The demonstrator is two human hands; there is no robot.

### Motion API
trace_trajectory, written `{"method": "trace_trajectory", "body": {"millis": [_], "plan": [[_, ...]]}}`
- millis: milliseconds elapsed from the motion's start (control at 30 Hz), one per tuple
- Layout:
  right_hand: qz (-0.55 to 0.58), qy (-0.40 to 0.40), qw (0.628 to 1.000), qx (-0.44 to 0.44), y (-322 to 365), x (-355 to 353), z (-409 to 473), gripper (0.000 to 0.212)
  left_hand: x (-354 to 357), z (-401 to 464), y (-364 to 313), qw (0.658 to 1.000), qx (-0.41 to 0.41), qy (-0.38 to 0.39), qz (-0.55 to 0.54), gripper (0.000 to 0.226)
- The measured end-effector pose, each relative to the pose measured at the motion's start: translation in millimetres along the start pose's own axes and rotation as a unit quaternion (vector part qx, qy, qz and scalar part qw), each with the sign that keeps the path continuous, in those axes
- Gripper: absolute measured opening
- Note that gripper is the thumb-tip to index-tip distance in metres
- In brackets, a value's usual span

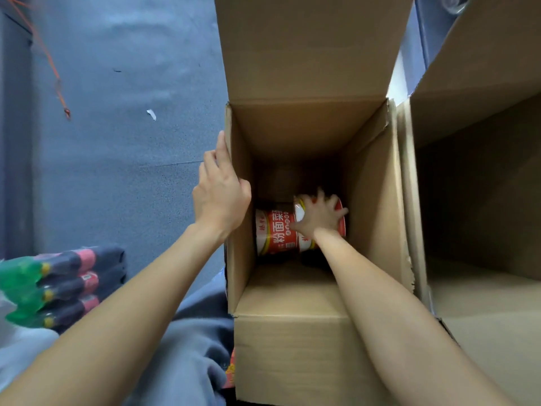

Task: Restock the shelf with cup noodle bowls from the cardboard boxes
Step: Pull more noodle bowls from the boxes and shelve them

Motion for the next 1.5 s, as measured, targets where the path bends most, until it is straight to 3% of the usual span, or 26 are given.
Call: {"method": "trace_trajectory", "body": {"millis": [133,200,267,333,400,433,500,567,667,733,800,867,933,967,1167,1400,1500], "plan": [[0.055,-0.122,0.99,-0.037,7,-73,-80,0.085,-3,-1,0,0.999,0.0,0.033,0.024,0.079],[0.163,-0.185,0.968,-0.045,-7,-104,-132,0.082,-12,-9,-1,0.999,-0.007,0.041,0.021,0.081],[0.319,-0.217,0.92,-0.06,-29,-122,-179,0.078,-31,-28,-11,0.998,0.008,0.029,-0.052,0.075],[0.487,-0.227,0.838,-0.098,-47,-131,-225,0.077,-50,-56,-33,0.988,0.057,0.036,-0.14,0.066],[0.62,-0.216,0.743,-0.13,-57,-131,-274,0.074,-63,-92,-60,0.953,0.098,0.092,-0.272,0.068],[0.663,-0.209,0.705,-0.143,-61,-129,-296,0.067,-66,-113,-74,0.918,0.095,0.139,-0.358,0.071],[0.715,-0.199,0.649,-0.168,-68,-126,-340,0.05,-66,-154,-100,0.841,0.075,0.234,-0.482,0.07],[0.741,-0.204,0.614,-0.182,-80,-121,-381,0.045,-69,-189,-126,0.793,0.09,0.303,-0.521,0.08],[0.74,-0.234,0.6,-0.197,-101,-112,-434,0.05,-70,-225,-160,0.758,0.112,0.369,-0.526,0.12],[0.719,-0.27,0.61,-0.194,-116,-107,-467,0.065,-70,-247,-183,0.741,0.127,0.398,-0.526,0.104],[0.681,-0.321,0.633,-0.183,-135,-100,-503,0.084,-69,-268,-206,0.735,0.135,0.41,-0.524,0.067],[0.628,-0.385,0.655,-0.169,-158,-92,-541,0.064,-68,-290,-233,0.743,0.161,0.414,-0.5,0.058],[0.623,-0.415,0.644,-0.158,-181,-77,-577,0.034,-70,-315,-262,0.749,0.197,0.409,-0.483,0.071],[0.625,-0.426,0.638,-0.143,-194,-66,-592,0.032,-72,-330,-278,0.751,0.219,0.407,-0.472,0.072],[0.627,-0.513,0.583,-0.065,-260,-8,-684,0.08,-66,-443,-362,0.73,0.349,0.412,-0.419,0.04],[0.559,-0.563,0.603,-0.081,-301,10,-736,0.079,-43,-507,-397,0.696,0.376,0.429,-0.436,0.055],[0.53,-0.564,0.626,-0.098,-314,-10,-726,0.084,-43,-501,-406,0.677,0.41,0.445,-0.419,0.075]]}}
Point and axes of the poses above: each hand's wrist, its own z-axis towards the middle knuckle, its own x-axis out of the palm, y = z × x, the point moved 10 cm from there along z, towards the middle knuckle, and after that the axes turned 11 degrees about y, right-handed, at the moved point
